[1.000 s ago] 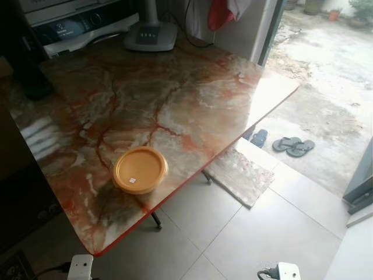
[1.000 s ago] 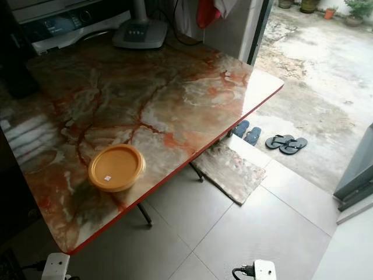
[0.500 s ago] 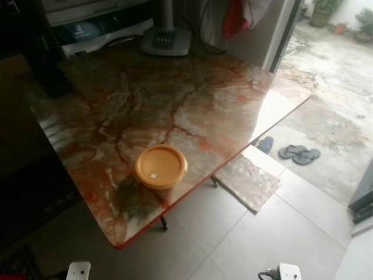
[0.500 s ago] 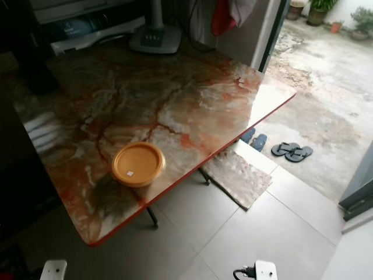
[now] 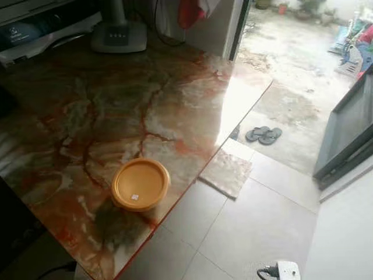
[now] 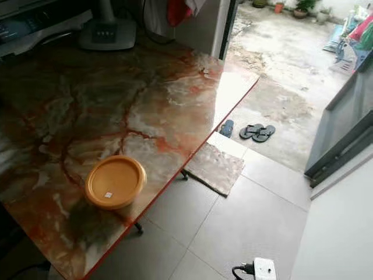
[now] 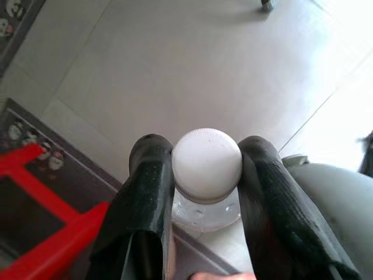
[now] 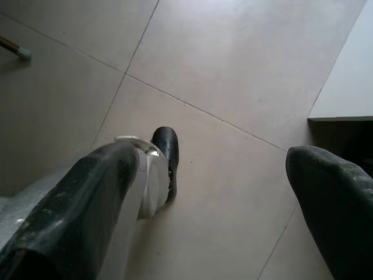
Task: Restocking fridge
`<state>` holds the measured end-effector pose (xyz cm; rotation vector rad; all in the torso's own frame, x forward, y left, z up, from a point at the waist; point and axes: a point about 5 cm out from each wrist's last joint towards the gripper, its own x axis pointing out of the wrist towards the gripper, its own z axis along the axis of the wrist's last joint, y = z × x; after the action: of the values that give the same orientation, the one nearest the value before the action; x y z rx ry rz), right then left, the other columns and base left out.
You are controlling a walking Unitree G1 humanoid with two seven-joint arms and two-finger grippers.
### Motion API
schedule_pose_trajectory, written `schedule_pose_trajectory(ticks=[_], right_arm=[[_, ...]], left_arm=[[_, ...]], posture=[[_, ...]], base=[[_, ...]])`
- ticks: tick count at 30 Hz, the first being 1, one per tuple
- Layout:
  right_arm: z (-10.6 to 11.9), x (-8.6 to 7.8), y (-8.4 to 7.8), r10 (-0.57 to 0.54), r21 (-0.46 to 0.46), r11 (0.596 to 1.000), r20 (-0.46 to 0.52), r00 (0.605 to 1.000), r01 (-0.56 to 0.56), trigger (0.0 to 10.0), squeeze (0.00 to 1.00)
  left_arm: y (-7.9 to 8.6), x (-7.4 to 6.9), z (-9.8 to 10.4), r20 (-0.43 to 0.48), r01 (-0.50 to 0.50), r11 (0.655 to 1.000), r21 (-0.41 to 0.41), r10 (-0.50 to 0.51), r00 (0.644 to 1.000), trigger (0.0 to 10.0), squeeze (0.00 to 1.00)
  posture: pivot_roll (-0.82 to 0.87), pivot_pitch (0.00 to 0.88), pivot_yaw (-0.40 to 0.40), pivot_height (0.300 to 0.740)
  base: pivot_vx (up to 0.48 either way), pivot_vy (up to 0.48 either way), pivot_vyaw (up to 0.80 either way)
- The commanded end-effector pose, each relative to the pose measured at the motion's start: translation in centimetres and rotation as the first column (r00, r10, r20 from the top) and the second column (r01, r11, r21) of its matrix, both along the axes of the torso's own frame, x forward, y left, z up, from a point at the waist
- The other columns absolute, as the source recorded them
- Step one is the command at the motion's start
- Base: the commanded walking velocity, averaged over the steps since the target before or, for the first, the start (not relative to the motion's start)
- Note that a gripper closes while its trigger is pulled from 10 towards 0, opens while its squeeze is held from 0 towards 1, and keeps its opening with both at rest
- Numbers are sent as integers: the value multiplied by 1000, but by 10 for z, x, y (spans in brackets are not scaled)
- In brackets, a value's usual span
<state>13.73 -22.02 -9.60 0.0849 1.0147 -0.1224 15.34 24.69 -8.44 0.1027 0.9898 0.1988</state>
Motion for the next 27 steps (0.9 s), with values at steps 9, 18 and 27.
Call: schedule_pose_trajectory(ticks=[9,18,27], right_arm=[[-3,-8,0,-15,12,1000,-19,1000,15,10000,0],[-2,-7,0,-15,13,1000,-16,1000,15,10000,0],[-2,-7,0,-17,12,1000,-16,1000,17,10000,0]], left_arm=[[-1,11,4,7,40,999,17,-40,999,10000,0],[4,2,2,-9,53,998,31,-53,999,10000,0],[3,1,1,-12,55,998,34,-55,998,10000,0]], posture=[[89,93,1,740],[89,90,1,740],[89,91,2,740]], base=[[0,0,0],[0,-29,0],[0,-347,0]])
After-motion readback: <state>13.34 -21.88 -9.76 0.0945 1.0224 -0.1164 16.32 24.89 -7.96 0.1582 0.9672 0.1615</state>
